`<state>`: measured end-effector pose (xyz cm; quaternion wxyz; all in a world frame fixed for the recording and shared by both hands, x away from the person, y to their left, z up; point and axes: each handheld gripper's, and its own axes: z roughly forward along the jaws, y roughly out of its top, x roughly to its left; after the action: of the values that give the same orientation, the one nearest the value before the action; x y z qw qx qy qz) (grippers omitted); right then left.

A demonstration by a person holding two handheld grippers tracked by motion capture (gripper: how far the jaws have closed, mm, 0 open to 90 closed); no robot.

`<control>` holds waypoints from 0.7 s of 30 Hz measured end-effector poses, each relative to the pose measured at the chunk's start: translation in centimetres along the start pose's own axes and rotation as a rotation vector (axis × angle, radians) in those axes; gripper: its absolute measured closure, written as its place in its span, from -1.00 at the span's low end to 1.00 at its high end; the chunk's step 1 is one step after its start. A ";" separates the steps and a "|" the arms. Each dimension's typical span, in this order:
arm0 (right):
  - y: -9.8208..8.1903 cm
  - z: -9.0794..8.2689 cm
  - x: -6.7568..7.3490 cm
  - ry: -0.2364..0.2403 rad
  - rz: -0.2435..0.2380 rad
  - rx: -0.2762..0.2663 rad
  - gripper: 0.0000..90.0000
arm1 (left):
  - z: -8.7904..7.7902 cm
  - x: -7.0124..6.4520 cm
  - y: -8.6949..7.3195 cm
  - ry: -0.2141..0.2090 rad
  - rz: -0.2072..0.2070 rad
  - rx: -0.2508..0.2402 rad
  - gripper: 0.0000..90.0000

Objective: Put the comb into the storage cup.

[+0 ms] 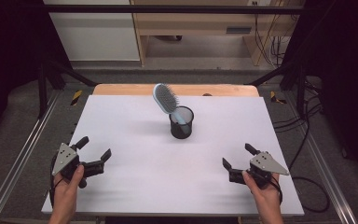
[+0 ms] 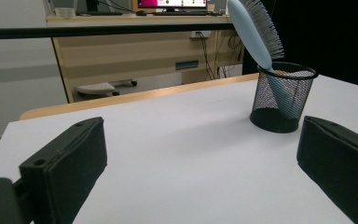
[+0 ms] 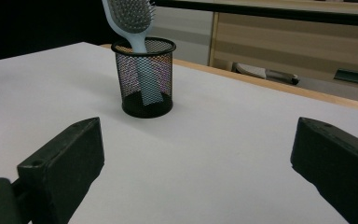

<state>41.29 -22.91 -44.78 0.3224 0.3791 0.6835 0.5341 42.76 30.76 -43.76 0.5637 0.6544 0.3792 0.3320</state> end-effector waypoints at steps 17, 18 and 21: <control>-0.3 0.0 0.5 0.052 0.023 -0.024 -0.93 | 0.3 -1.7 -0.6 -0.063 0.016 0.010 -0.97; -0.3 0.1 0.5 0.059 0.029 -0.026 -0.93 | 0.3 -1.8 -0.6 -0.068 0.010 0.010 -0.97; -0.4 0.6 0.9 0.085 0.034 -0.030 -0.94 | 0.1 -2.0 -0.6 -0.075 -0.009 0.000 -0.97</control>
<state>41.25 -21.93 -45.37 0.2897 0.3629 0.6820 0.5650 41.73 29.00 -44.36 0.5790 0.6648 0.3605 0.3047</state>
